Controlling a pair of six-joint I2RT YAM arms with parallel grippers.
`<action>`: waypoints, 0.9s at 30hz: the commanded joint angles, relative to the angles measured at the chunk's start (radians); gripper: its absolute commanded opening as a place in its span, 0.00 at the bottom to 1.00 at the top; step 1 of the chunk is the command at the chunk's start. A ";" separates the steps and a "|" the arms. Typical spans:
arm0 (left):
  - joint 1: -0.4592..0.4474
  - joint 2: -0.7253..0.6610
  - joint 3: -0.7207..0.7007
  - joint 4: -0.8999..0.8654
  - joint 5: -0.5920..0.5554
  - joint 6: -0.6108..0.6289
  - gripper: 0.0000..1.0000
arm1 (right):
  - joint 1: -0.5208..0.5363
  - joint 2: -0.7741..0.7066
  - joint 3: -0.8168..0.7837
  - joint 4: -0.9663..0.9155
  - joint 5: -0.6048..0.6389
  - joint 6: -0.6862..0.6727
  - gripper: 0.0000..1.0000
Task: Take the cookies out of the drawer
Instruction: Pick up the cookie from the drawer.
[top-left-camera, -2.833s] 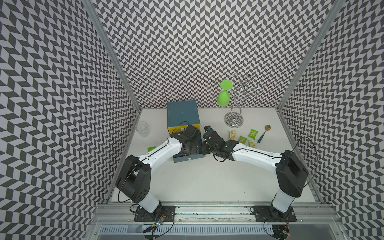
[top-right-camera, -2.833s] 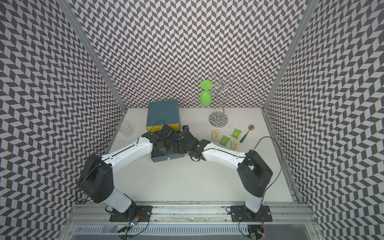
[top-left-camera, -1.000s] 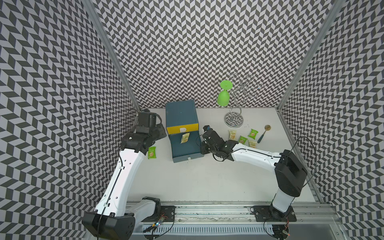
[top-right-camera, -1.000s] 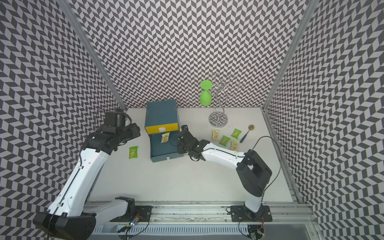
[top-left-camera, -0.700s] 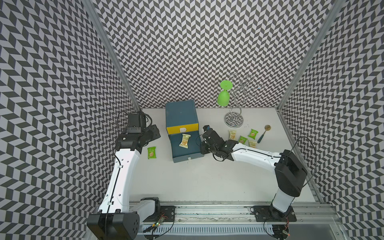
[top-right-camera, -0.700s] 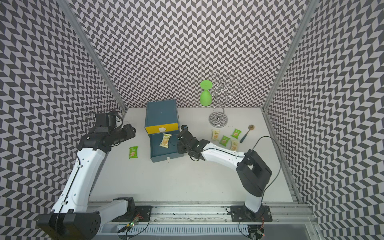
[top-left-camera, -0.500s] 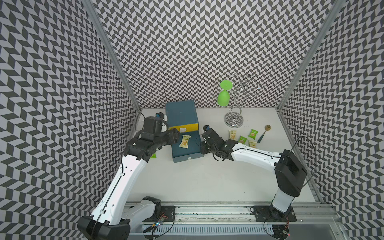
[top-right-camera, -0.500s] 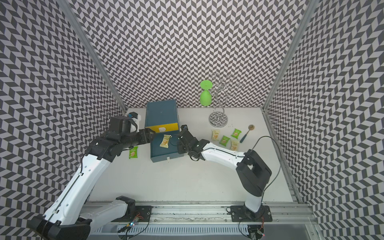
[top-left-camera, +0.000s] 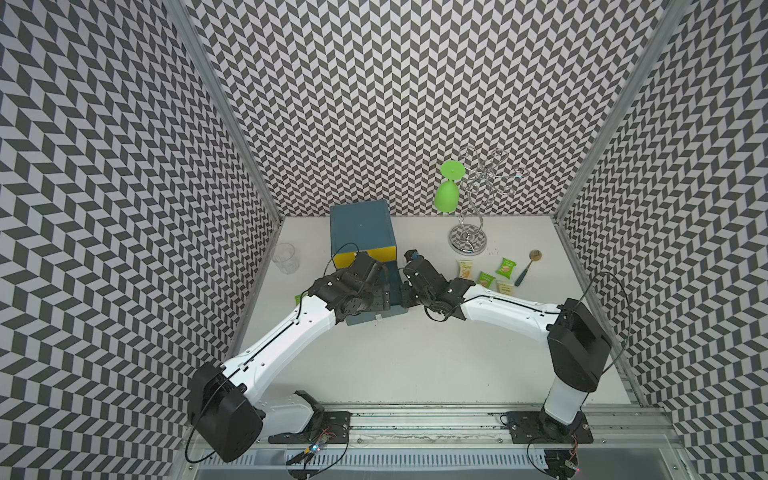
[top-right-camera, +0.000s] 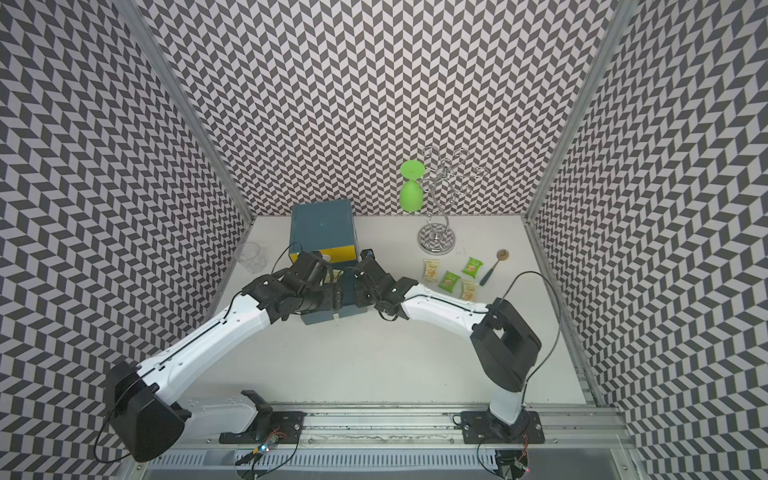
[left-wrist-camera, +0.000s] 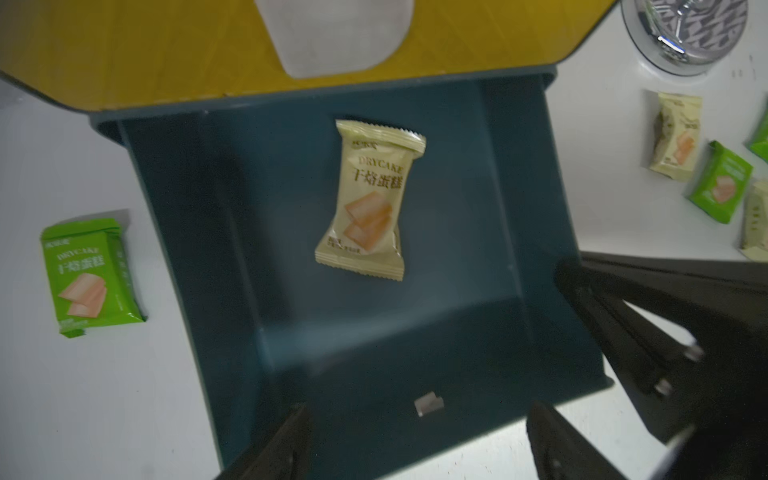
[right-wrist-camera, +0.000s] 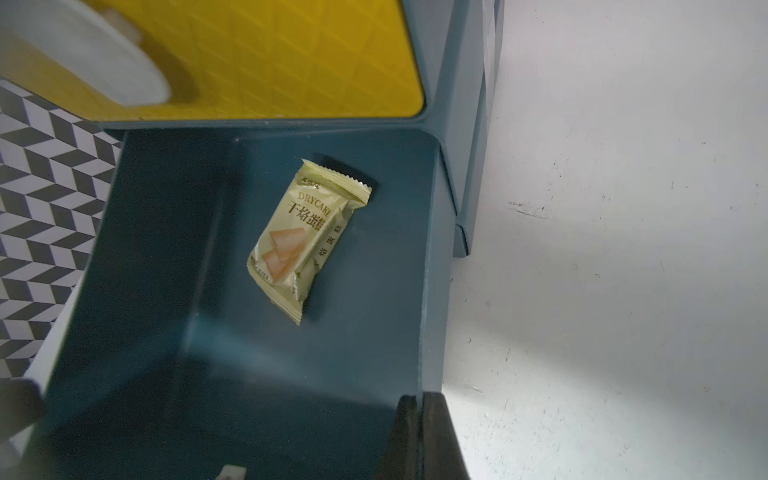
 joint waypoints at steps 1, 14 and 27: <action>-0.002 0.038 -0.004 0.066 -0.099 -0.015 0.86 | 0.018 0.018 0.009 0.037 -0.049 -0.018 0.00; 0.041 0.203 -0.031 0.281 -0.191 0.041 0.85 | 0.018 0.018 0.000 0.049 -0.063 -0.029 0.00; 0.078 0.288 -0.058 0.342 -0.102 0.094 0.68 | 0.017 0.024 0.019 0.045 -0.065 -0.042 0.00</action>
